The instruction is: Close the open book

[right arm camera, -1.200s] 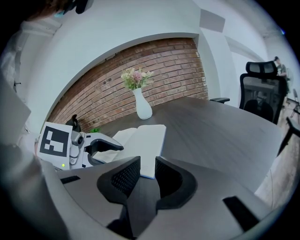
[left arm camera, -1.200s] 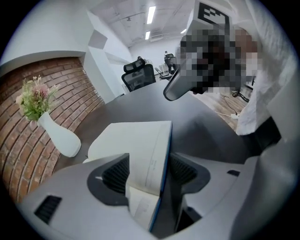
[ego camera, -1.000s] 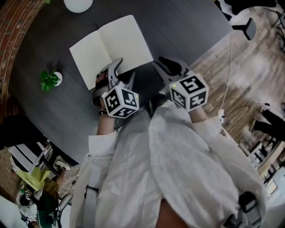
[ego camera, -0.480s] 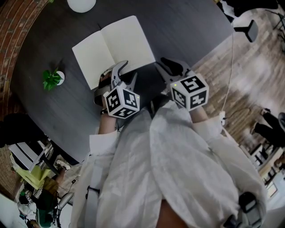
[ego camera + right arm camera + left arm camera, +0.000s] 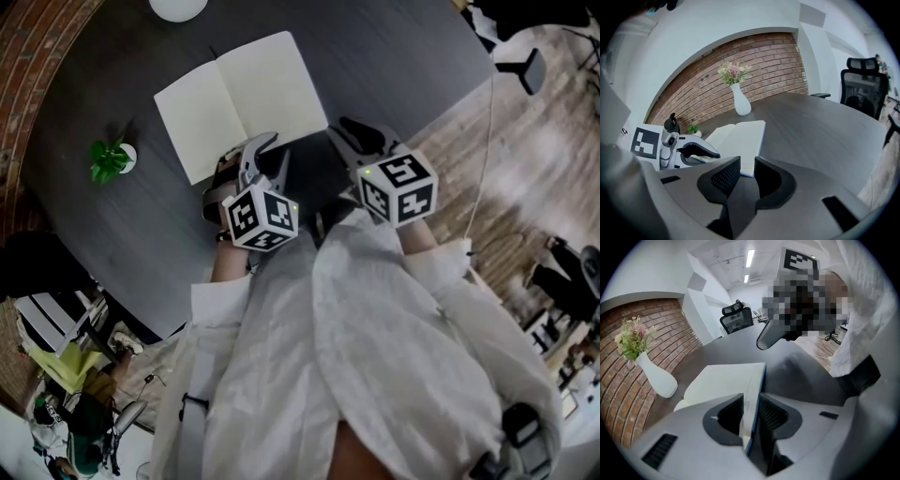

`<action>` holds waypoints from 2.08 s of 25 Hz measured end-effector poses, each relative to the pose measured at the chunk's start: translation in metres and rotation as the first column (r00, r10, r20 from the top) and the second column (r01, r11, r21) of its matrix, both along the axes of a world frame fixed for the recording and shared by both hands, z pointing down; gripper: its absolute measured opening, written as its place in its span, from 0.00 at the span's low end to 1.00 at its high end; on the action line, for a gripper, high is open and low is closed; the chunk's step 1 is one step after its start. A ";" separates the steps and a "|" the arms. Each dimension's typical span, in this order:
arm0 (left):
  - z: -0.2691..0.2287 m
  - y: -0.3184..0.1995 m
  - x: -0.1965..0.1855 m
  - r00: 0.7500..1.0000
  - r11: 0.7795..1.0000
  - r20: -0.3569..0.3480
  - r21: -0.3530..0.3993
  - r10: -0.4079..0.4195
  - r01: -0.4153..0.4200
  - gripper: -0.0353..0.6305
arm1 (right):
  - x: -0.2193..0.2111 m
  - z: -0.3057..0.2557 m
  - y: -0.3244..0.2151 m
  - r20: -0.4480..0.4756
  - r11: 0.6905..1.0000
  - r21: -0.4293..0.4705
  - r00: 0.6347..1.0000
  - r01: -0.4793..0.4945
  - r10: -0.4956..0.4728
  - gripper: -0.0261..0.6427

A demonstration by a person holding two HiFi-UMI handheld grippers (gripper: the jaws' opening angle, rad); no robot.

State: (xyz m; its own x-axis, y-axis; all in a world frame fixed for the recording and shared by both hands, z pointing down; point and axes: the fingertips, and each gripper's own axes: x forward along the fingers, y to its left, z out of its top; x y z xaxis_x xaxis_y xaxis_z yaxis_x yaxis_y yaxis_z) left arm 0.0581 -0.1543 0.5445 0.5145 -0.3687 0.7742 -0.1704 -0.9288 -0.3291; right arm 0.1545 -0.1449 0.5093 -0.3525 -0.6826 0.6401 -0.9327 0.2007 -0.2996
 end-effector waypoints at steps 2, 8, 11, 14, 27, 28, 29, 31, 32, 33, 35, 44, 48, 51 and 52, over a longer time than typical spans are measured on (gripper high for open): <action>-0.004 -0.001 0.001 1.000 1.000 -0.015 0.005 -0.010 0.010 0.20 | 0.002 0.000 -0.002 0.022 1.000 -0.007 1.000 -0.020 0.020 0.17; -0.010 -0.002 0.002 0.999 0.999 -0.039 0.012 -0.033 0.033 0.16 | 0.003 0.003 -0.009 0.088 0.998 -0.026 0.995 -0.052 0.054 0.17; -0.013 -0.003 0.001 0.998 0.999 -0.053 0.015 -0.044 0.045 0.16 | 0.002 0.006 -0.013 0.117 0.997 -0.039 0.991 -0.066 0.070 0.17; -0.015 -0.002 0.001 0.995 0.998 -0.076 0.011 -0.063 0.064 0.15 | 0.001 0.010 -0.016 0.172 0.995 -0.061 0.981 -0.081 0.090 0.17; -0.027 -0.002 -0.005 0.967 0.986 -0.197 -0.045 -0.164 0.159 0.13 | -0.020 0.001 -0.032 0.468 0.991 -0.132 0.879 -0.033 0.092 0.18; -0.028 -0.002 -0.005 0.965 0.986 -0.203 -0.048 -0.168 0.162 0.13 | -0.021 -0.004 -0.032 0.489 0.992 -0.123 0.868 -0.033 0.090 0.18; -0.028 -0.001 -0.006 0.963 0.985 -0.208 -0.049 -0.170 0.164 0.13 | -0.023 -0.008 -0.033 0.508 0.993 -0.113 0.857 -0.034 0.087 0.17; -0.029 0.000 -0.007 0.960 0.984 -0.217 -0.051 -0.176 0.169 0.13 | -0.027 -0.016 -0.035 0.528 0.995 -0.095 0.846 -0.027 0.073 0.16; -0.030 0.000 -0.007 0.958 0.983 -0.224 -0.054 -0.182 0.174 0.13 | -0.029 -0.019 -0.037 0.525 0.996 -0.084 0.849 -0.016 0.058 0.15; -0.030 0.000 -0.007 0.954 0.982 -0.232 -0.059 -0.189 0.180 0.12 | -0.030 -0.024 -0.038 0.516 0.997 -0.071 0.856 -0.001 0.037 0.14; -0.033 0.000 -0.008 0.947 0.979 -0.250 -0.065 -0.203 0.193 0.12 | -0.030 -0.033 -0.043 0.500 0.998 -0.050 0.866 0.025 0.003 0.12; -0.045 -0.002 -0.018 0.919 0.964 -0.293 -0.070 -0.264 0.255 0.13 | -0.047 -0.055 -0.048 0.454 0.989 -0.001 0.882 0.146 -0.130 0.08; -0.056 0.001 -0.020 0.893 0.954 -0.335 -0.104 -0.300 0.281 0.12 | -0.057 -0.064 -0.049 0.386 0.979 0.042 0.900 0.201 -0.202 0.08; -0.063 0.000 -0.028 0.853 0.931 -0.372 -0.149 -0.365 0.334 0.11 | -0.067 -0.072 -0.051 0.318 0.958 0.078 0.904 0.277 -0.287 0.08; -0.064 0.001 -0.032 0.838 0.921 -0.384 -0.167 -0.389 0.351 0.10 | -0.071 -0.074 -0.052 0.300 0.950 0.084 0.902 0.299 -0.311 0.08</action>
